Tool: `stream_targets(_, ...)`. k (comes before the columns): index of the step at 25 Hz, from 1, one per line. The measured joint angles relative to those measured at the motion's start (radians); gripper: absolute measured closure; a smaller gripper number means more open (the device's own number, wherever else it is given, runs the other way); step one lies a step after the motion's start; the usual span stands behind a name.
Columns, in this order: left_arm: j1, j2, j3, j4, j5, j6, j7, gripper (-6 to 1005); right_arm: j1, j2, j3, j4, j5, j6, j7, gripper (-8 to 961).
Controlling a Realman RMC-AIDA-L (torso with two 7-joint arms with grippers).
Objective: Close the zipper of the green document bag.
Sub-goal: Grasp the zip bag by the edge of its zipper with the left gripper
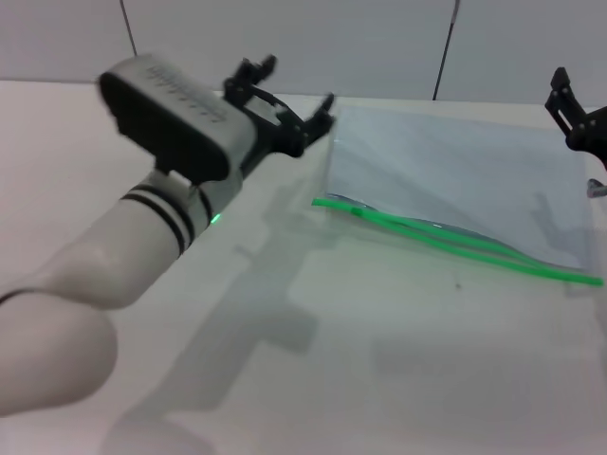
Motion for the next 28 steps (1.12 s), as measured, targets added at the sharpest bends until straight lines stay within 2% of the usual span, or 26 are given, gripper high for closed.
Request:
stream_targets(10,0.012,0.002,-0.267,0.222,0.005,0.627,0.259,148,0.004,0.0,0.0,0.0,0.0,0.02,0.0,79)
stream_targets(13,0.009,-0.011,-0.338,0.252,0.058,0.794,0.293,148,0.003,0.0,0.0,0.0,0.0,0.02,0.0,79)
stream_targets(15,0.002,-0.031,-0.388,0.268,0.136,0.897,0.291,149,0.004,0.0,0.0,0.0,0.0,0.02,0.0,79)
stream_targets(18,-0.012,-0.057,-0.433,0.275,0.249,0.995,0.282,149,0.005,0.0,0.0,0.0,0.0,0.02,0.0,79)
stream_targets(23,-0.054,-0.056,-0.443,0.28,0.33,1.094,0.261,150,0.007,0.0,0.0,-0.001,0.0,0.02,0.006,80)
stream_targets(28,-0.072,-0.061,-0.42,0.298,0.451,1.135,0.246,151,0.008,-0.001,0.0,0.0,0.0,0.02,0.009,80)
